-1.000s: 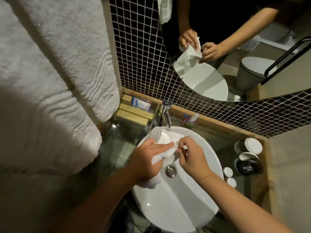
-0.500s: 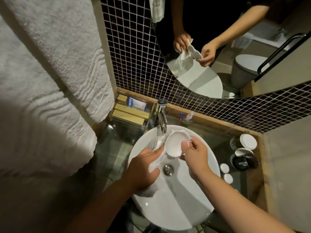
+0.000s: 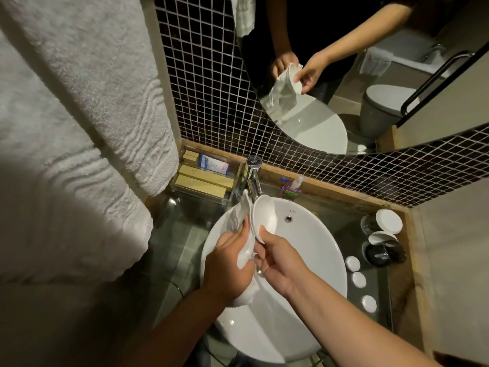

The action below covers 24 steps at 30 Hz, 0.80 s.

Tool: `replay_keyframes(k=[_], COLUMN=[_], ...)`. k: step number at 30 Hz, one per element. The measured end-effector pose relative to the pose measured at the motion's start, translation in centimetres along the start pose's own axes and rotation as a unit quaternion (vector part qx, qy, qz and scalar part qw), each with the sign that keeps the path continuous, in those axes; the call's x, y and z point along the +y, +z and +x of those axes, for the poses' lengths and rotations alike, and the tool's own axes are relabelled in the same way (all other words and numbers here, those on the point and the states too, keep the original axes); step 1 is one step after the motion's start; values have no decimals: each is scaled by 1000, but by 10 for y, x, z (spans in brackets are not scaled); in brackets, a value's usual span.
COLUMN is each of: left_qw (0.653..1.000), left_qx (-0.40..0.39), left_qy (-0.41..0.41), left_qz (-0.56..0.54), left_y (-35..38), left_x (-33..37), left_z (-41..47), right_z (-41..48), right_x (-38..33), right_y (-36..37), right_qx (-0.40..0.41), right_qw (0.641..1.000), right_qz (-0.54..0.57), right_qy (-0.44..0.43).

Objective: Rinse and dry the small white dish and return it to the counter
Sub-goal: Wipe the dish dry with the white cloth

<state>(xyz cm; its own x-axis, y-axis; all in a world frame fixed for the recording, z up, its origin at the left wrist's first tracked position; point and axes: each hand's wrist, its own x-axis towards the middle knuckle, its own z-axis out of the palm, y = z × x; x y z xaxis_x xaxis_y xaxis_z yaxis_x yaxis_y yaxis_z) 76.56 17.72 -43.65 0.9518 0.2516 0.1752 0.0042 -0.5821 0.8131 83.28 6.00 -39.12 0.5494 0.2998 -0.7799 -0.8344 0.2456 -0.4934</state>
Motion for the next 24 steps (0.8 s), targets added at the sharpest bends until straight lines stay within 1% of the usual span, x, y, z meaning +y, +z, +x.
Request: replay_keyframes(k=[3, 5, 6, 8, 10, 12, 14, 16, 18, 20, 21, 23, 24], left_qw=[997, 990, 985, 976, 974, 967, 950, 931, 918, 912, 910, 899, 892], left_qx=[-9, -13, -21, -30, -2, 41, 73, 67, 41, 18, -8, -100, -142], left_qy=[54, 95, 106, 101, 71, 65, 102, 130, 101, 32, -9, -84, -109], left_qz=[46, 106, 138, 190, 215, 243, 287, 334, 382, 409, 414, 418, 415], left_y=[-7, -16, -21, -33, -46, -61, -76, -85, -82, -67, -56, -35, -25], left_x=[-4, -12, -17, -27, -35, -44, -56, -73, -90, -109, -118, -141, -153], left_z=[1, 5, 9, 21, 32, 45, 54, 58, 56, 49, 43, 26, 17], right_z=[6, 11, 13, 16, 20, 23, 25, 26, 26, 26, 27, 30, 32], right_x=[-6, -15, -20, -27, -30, -30, -27, -20, -12, -3, 1, 6, 8], right_y=[7, 11, 12, 14, 13, 11, 6, -1, -10, -19, -24, -33, -38], right_qx=[39, 52, 53, 62, 73, 82, 89, 91, 86, 85, 86, 94, 99], right_qw=[999, 997, 995, 992, 990, 987, 982, 977, 976, 974, 972, 969, 968], right_qz=[-10, -27, -35, -49, -60, -81, -123, -158, -170, -185, -194, -204, -205], right_qy=[-16, -57, -77, -96, -101, -109, -114, -113, -109, -104, -103, -101, -101])
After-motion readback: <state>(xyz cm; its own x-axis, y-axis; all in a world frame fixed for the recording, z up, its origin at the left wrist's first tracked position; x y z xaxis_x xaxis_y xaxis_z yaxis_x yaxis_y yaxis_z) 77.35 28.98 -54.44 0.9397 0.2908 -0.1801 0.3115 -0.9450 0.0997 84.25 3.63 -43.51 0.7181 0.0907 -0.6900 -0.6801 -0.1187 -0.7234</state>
